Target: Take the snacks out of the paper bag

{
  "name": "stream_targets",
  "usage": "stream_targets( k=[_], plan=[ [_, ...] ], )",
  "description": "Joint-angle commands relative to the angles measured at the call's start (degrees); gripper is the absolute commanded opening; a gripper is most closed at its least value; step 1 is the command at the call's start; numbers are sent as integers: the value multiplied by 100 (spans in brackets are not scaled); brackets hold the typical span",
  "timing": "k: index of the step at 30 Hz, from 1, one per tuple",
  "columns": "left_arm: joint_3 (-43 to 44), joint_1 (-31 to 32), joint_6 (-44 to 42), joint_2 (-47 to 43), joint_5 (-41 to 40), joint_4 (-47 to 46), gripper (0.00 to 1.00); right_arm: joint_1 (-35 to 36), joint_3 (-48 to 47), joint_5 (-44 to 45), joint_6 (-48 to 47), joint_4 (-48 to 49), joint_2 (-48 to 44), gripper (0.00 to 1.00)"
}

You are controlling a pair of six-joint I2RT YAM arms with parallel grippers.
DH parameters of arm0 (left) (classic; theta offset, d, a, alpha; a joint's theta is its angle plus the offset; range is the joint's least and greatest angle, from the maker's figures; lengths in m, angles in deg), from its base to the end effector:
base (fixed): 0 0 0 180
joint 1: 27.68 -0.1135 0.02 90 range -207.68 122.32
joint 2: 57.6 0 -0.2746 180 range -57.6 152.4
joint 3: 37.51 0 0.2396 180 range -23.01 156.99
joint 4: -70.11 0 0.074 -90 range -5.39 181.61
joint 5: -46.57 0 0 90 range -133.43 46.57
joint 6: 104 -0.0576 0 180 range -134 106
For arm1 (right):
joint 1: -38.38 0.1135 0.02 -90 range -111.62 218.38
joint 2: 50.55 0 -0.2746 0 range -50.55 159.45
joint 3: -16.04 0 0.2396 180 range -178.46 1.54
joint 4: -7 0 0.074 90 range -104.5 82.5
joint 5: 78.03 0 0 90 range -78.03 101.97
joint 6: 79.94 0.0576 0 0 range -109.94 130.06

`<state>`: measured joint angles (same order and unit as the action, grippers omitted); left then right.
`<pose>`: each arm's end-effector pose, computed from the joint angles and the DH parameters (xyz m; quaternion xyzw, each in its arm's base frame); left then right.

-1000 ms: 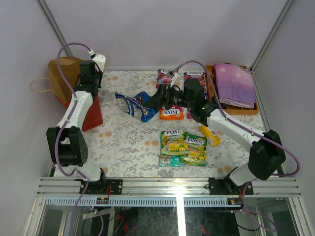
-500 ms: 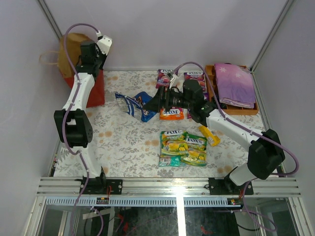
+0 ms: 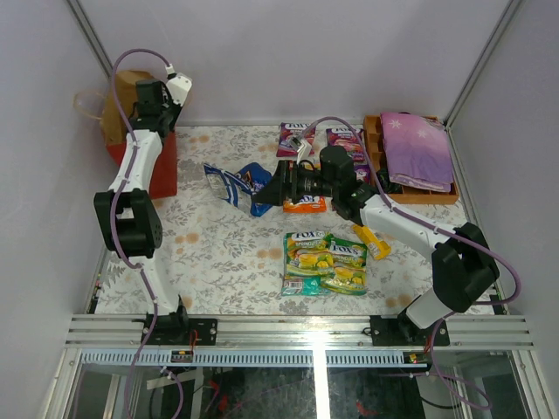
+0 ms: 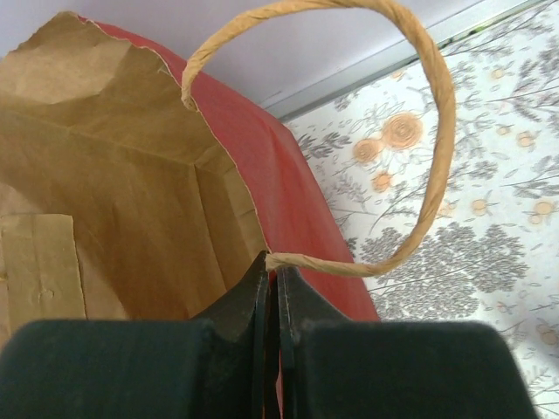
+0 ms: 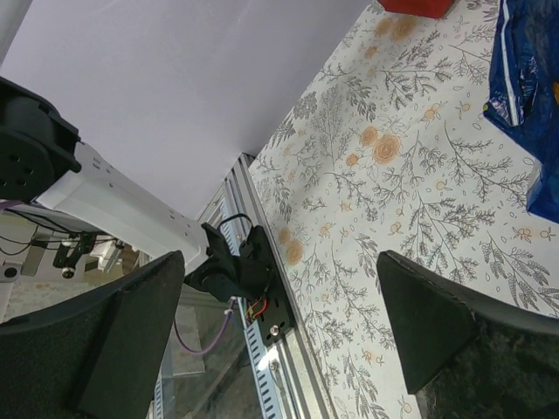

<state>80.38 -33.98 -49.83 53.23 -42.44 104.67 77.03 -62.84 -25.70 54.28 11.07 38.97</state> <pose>0.4694 0.0508 0.3388 0.2222 0.8255 0.1796 0.4867 0.2685 0.2598 0.3302 -0.1802 0.7161 0.5975 0.3127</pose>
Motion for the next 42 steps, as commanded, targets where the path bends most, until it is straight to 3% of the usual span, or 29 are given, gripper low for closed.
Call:
stream_targets(
  k=[1, 16, 17, 18, 19, 20, 26, 32, 36, 40, 42],
  plan=[
    [-127, -149, -55, -164, -316, -354, 0, -7, 22, -255, 55, 463, -116, 100],
    [-653, -308, -59, -106, -451, -836, 2, -7, -6, -386, 19, 495, -39, 100],
    [-707, -303, -13, -156, -516, -946, 14, -7, -12, -402, 28, 503, -22, 100],
    [-779, -301, 53, -222, -616, -1085, 34, -7, -14, -419, 38, 520, 5, 100],
    [-860, -289, 118, -309, -723, -1260, 79, -7, -17, -437, 49, 548, 24, 99],
    [-906, -284, 152, -414, -787, -1400, 98, -7, -14, -454, 67, 564, 42, 99],
    [-700, -163, 294, -1168, -1138, -2098, 100, -7, -50, -482, 110, 588, 97, 99],
    [-626, 230, 2209, -2452, -1936, -3249, 100, -8, -203, -366, -32, 316, 128, 100],
    [17, 247, 3798, -2920, -2215, -2096, 100, -7, -273, 276, -254, -153, 27, 100],
    [237, 254, 4903, -3164, -1926, -686, 100, -8, -329, 791, -467, -482, -31, 100],
    [-122, 329, 5500, -3424, -1495, -60, 100, -7, -397, 1165, -590, -756, -56, 100]
  ],
)
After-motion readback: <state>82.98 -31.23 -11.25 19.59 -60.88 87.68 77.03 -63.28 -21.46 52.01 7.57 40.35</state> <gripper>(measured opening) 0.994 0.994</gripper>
